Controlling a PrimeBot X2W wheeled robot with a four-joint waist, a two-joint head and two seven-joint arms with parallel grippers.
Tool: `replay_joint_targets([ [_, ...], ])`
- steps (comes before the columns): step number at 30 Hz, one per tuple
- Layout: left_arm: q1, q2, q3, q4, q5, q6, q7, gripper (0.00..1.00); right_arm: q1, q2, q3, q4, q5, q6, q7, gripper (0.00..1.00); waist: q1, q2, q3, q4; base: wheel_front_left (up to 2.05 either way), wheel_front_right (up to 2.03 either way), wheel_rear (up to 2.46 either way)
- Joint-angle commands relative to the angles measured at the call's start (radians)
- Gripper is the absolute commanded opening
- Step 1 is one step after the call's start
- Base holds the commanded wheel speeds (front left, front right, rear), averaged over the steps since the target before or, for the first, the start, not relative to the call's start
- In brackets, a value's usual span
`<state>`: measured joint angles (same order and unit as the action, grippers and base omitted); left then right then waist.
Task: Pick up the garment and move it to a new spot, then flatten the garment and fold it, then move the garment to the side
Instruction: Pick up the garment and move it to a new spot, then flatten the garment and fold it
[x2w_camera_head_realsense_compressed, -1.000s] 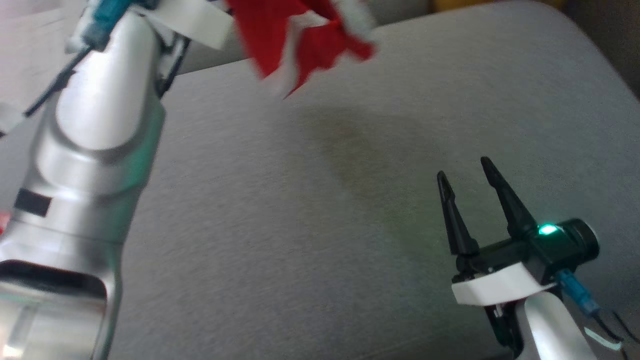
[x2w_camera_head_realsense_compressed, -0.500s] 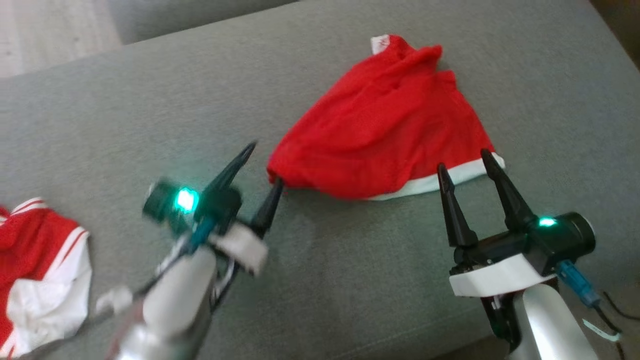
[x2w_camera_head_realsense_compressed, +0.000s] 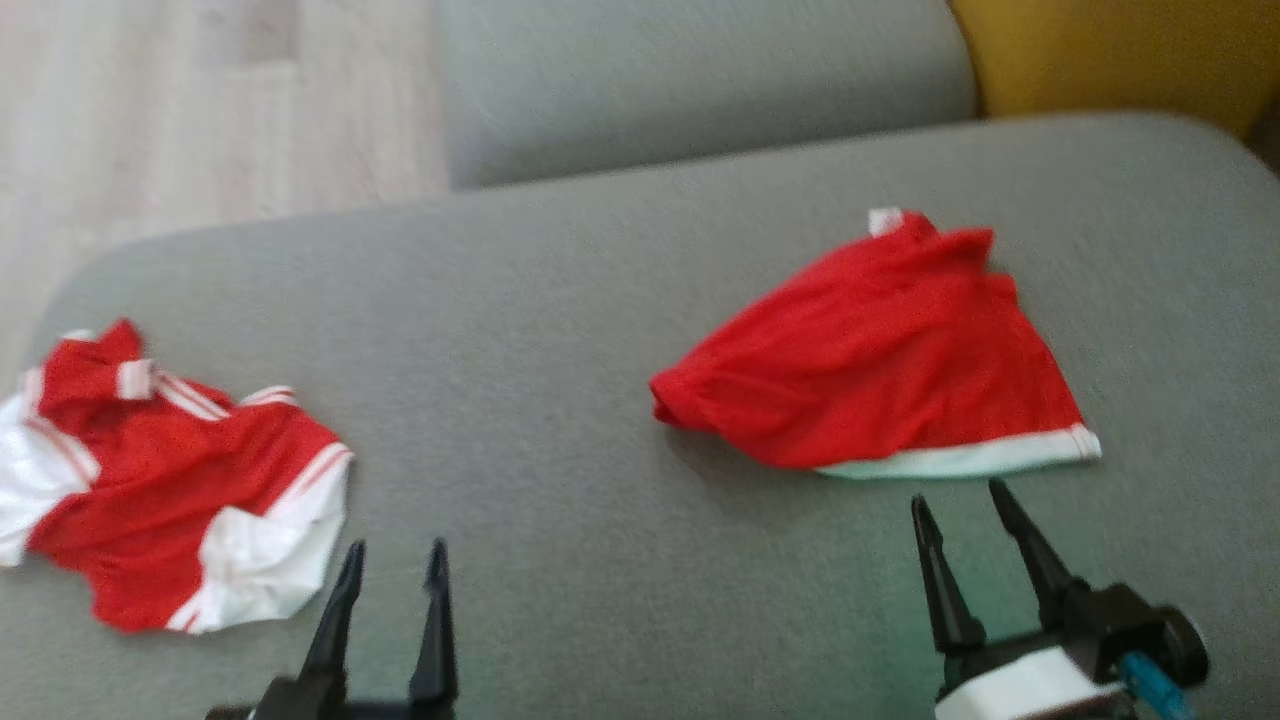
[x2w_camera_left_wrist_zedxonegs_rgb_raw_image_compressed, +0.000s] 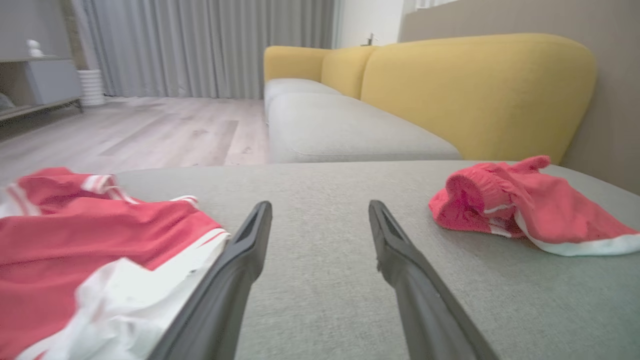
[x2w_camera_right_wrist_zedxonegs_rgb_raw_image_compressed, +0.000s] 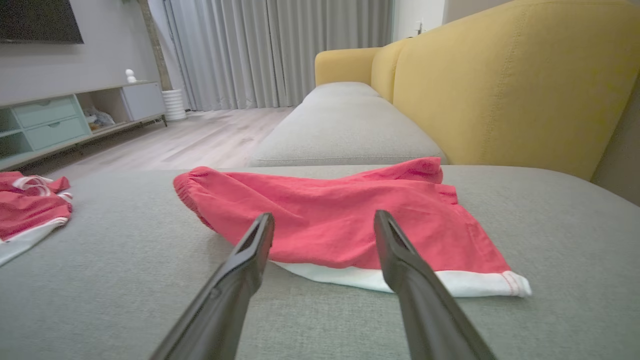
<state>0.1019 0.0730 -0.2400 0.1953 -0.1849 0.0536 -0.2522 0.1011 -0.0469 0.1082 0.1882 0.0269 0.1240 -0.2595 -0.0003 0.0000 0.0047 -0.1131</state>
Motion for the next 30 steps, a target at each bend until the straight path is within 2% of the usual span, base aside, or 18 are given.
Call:
replay_joint_targets([
  [1, 0.017, -0.014, 0.062, -0.077, 0.009, 0.002, -0.009, 1.0, -0.004, -0.003, 0.023, -0.022, 0.014, 0.007, -0.002, 1.0, 0.0003, 0.0, -0.079, 0.07, 0.0, 0.0, 0.0],
  [4, 0.11, -0.021, 0.104, -0.16, 0.011, -0.013, -0.009, 1.0, 0.024, -0.003, 0.031, -0.017, 0.031, 0.007, -0.002, 1.0, 0.0003, 0.0, -0.112, 0.09, 0.0, 0.0, 0.0],
  [9, 0.171, -0.022, 0.108, -0.203, 0.002, -0.016, -0.009, 1.0, 0.044, -0.003, 0.037, -0.021, 0.047, 0.007, -0.002, 1.0, 0.0003, 0.0, -0.132, 0.101, 0.0, 0.0, 0.0],
  [30, 0.195, -0.023, 0.102, -0.204, 0.017, -0.013, -0.009, 1.0, 0.062, -0.003, 0.04, -0.008, 0.066, 0.007, -0.002, 1.0, 0.0003, 0.0, -0.152, 0.099, 0.0, 0.0, 0.0],
])
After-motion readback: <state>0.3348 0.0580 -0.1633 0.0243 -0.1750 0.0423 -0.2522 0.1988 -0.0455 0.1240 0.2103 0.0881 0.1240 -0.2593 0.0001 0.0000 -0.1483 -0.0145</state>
